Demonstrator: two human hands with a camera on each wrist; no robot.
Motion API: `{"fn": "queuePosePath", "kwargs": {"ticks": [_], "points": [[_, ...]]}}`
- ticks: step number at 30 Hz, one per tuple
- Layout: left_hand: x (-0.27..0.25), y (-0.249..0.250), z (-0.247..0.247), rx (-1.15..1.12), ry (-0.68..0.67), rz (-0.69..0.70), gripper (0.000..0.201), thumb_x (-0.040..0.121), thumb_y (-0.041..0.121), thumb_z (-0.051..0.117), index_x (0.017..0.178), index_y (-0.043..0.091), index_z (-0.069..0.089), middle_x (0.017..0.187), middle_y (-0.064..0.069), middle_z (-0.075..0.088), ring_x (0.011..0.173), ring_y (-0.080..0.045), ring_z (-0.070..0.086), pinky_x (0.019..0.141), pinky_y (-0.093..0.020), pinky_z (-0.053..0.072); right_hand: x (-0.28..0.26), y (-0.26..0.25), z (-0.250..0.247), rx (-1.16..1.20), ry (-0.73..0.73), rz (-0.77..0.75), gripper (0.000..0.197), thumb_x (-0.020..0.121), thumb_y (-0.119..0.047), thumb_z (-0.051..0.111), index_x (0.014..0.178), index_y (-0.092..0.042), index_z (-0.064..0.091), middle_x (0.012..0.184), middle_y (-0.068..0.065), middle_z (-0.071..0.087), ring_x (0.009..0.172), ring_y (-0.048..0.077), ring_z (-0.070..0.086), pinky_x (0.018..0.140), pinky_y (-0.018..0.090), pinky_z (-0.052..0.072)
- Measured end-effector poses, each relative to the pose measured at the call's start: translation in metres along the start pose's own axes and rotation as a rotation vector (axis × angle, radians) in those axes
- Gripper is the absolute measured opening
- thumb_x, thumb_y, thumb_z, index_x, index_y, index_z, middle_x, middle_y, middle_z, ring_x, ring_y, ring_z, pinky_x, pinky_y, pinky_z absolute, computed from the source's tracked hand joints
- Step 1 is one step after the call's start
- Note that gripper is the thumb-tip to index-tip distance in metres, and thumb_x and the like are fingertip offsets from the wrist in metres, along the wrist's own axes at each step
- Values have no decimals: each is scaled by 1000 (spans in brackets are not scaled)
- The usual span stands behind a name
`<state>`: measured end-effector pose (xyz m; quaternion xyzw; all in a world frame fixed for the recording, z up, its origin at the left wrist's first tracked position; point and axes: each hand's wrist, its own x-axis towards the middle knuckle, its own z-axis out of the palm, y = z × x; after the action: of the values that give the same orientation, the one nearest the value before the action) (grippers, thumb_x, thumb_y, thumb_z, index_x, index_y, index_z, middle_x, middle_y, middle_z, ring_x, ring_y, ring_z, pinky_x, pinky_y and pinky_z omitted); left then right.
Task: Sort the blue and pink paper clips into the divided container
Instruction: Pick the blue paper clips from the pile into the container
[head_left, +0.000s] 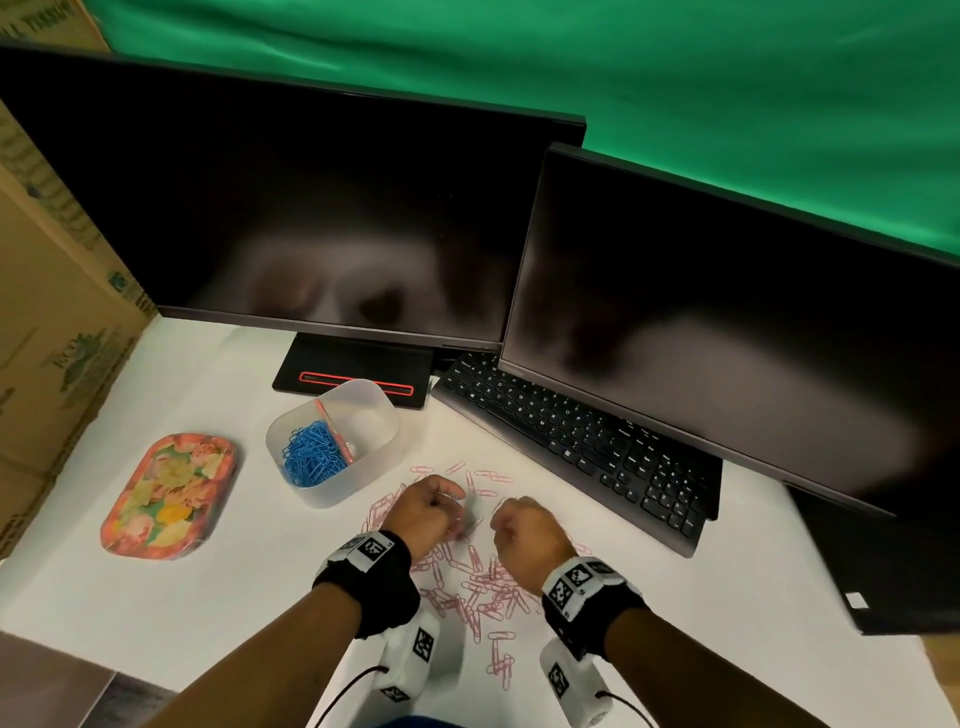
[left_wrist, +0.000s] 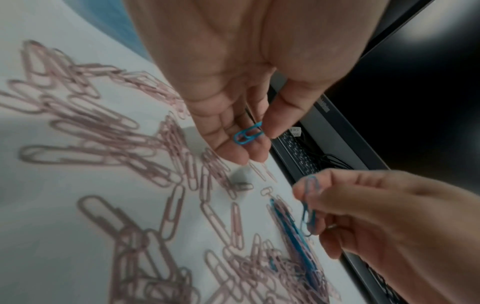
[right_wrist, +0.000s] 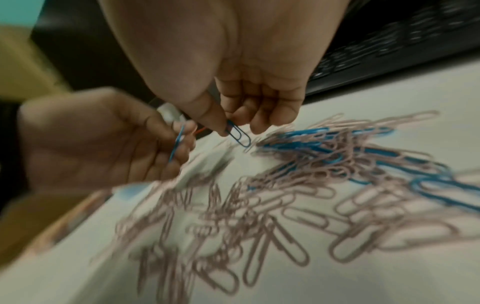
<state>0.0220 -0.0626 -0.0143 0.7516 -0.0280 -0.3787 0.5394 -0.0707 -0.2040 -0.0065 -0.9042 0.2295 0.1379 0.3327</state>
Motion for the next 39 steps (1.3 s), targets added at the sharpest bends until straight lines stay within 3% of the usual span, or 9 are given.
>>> {"fn": "queuePosePath", "kwargs": {"ticks": [4,7,11,14,21,30,33,36,39], "points": [[12,3,20,212,-32,85,15,85,8,59,80,21,62,71,5,59,69,-14,55,66,-21,44,1,41,-24,364,124,189,13,92,-18,57,80,-18,62,74,-2,61,71,16,58,66,23,48],[17,13,41,476,-68,227,17,84,13,62,75,27,61,68,9,56,65,-11,53,63,-19,43,-3,75,-40,713,153,327,16,94,-6,54,82,-12,62,70,9,61,60,20,58,57,30,52],[24,24,69,881,-122,364,19,87,17,55,100,24,68,102,-1,64,88,-18,61,81,-28,52,-12,100,-47,858,167,422,21,90,9,44,95,-5,60,66,12,54,52,21,54,53,28,47],[28,27,87,1121,-223,336,37,90,17,53,124,29,58,125,-2,51,110,-26,59,93,-36,50,-22,104,-49,877,133,446,26,89,12,42,87,-6,60,68,13,52,53,23,54,51,26,46],[31,33,99,1362,-260,305,31,86,9,55,114,20,56,121,-6,47,103,-30,61,88,-39,52,-46,102,-34,251,76,240,18,84,-15,62,72,-28,59,72,-12,61,68,7,57,62,10,43],[31,23,83,967,-158,317,11,82,14,59,80,24,63,95,1,65,92,-20,63,80,-30,53,-59,99,-8,-38,33,152,25,86,-12,52,106,-20,64,107,2,65,96,20,62,80,25,49],[28,18,76,655,-121,246,16,79,8,66,76,23,64,76,4,66,82,-19,67,77,-26,55,-56,97,-9,-20,20,168,27,86,-9,50,106,-20,65,105,3,68,91,20,64,79,24,51],[24,15,67,420,-177,150,25,85,6,61,105,21,68,69,8,58,71,-11,60,79,-25,51,-57,102,-13,109,42,211,25,87,-8,52,100,-20,69,95,0,68,81,14,61,72,14,47],[20,16,60,145,-201,-11,27,89,4,51,96,20,71,65,2,51,55,-12,41,52,-22,34,-57,106,-19,378,13,232,19,89,-9,56,83,-22,69,75,-6,64,69,11,59,59,10,42]]}}
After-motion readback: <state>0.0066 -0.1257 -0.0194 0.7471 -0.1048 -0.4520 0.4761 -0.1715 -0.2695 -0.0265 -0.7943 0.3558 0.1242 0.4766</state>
